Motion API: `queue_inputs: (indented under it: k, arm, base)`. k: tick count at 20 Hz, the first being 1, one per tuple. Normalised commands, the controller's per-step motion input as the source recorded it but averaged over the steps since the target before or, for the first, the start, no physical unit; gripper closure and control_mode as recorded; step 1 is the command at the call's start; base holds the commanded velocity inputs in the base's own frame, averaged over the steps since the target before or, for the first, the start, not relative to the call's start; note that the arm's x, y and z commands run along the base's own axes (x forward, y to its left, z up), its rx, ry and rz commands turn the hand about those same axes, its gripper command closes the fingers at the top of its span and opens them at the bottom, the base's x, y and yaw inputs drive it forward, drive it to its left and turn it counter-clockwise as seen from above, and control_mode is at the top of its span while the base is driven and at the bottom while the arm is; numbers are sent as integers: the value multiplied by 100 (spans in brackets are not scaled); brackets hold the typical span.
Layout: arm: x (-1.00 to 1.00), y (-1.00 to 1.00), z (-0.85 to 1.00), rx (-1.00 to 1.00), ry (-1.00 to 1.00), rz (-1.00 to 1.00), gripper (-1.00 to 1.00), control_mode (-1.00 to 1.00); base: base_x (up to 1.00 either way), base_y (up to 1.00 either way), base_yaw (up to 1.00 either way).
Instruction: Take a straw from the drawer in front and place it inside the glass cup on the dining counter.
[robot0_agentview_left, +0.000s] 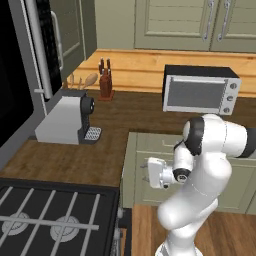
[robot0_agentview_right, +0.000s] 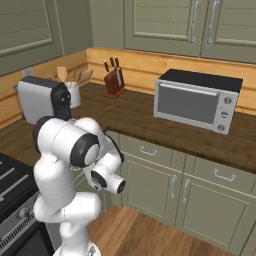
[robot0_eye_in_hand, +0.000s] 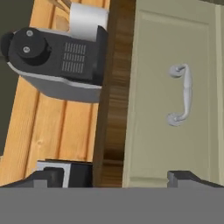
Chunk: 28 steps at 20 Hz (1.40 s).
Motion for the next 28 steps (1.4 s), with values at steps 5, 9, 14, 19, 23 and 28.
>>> queue_inputs:
  k: [5,9,14,19,23,28]
  arm:
    - [44,35,-53,3,0,0,-100,-100]
    - [42,19,-41,4,0,0,-100,-100]
    - [47,13,-31,5,0,0,-100,-100]
    - [68,10,-25,3,0,0,-100,-100]
    - [63,12,-19,0,0,0,-100,-100]
    - [55,27,-30,0,0,0,-100,-100]
  base:
    - [0,0,0]
    - [0,0,0]
    - [0,0,0]
    - [0,0,0]
    - [0,0,0]
    - [0,0,0]
